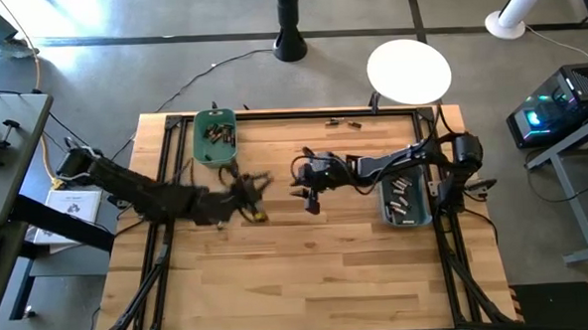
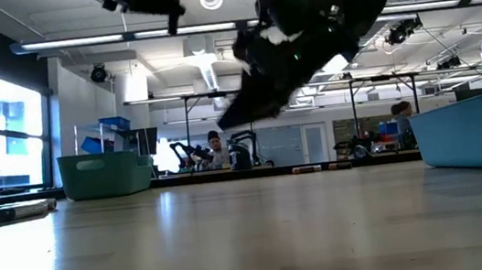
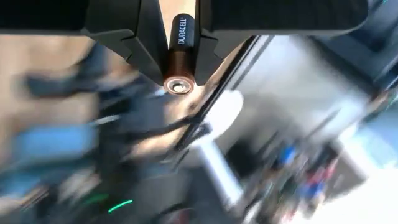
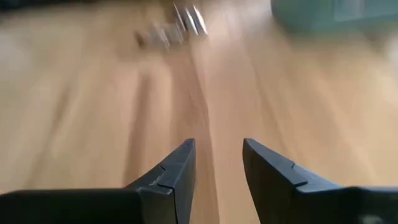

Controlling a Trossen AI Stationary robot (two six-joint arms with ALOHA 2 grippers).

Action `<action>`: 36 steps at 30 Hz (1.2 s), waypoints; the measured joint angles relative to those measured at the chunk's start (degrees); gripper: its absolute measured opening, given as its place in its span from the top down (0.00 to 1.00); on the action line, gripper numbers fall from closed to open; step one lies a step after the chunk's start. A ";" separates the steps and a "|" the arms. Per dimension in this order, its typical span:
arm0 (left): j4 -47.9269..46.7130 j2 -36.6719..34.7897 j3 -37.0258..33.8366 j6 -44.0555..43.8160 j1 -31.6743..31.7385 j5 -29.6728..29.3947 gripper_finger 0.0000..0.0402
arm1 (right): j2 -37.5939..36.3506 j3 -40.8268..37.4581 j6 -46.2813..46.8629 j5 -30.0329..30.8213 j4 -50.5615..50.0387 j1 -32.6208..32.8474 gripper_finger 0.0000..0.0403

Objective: Sort batteries
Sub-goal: Put the black battery into the green bin

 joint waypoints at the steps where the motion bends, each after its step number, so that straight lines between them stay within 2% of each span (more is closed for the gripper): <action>1: -7.03 -0.31 1.98 -3.27 1.79 -0.78 0.91 | 0.11 -0.01 1.12 0.07 -2.50 -0.32 0.68; 5: -32.67 -0.89 8.14 -16.81 12.85 2.09 0.91 | 0.10 0.01 2.21 0.01 -7.14 -0.25 0.68; 7: -38.96 -1.38 9.77 -21.21 20.27 6.06 0.91 | 0.10 -0.01 1.18 0.00 -7.18 0.31 0.68; 9: -44.46 -1.40 9.54 -22.93 28.49 13.22 0.91 | 0.10 0.01 0.04 -0.08 -5.83 1.03 0.68; 12: -47.23 -0.34 9.53 -22.13 40.89 25.67 0.91 | 0.10 0.01 -0.68 0.00 -4.36 1.94 0.68; 15: -46.78 1.89 9.66 -18.67 51.77 33.44 0.90 | 0.06 0.01 -1.90 0.05 -3.48 2.60 0.68; 19: -44.31 6.60 9.64 -14.07 63.10 44.84 0.90 | 0.07 0.01 -2.88 0.07 -3.52 2.94 0.68; 22: -42.91 10.98 9.64 -12.24 67.81 49.45 0.90 | 0.07 0.01 -2.88 0.07 -3.63 2.97 0.68; 26: -42.62 16.34 9.64 -10.69 70.98 51.53 0.90 | 0.06 0.01 -2.97 0.09 -3.64 2.97 0.68; 36: -40.42 24.68 9.60 -8.45 71.84 51.44 0.89 | 0.05 0.01 -3.03 0.22 -3.73 2.97 0.68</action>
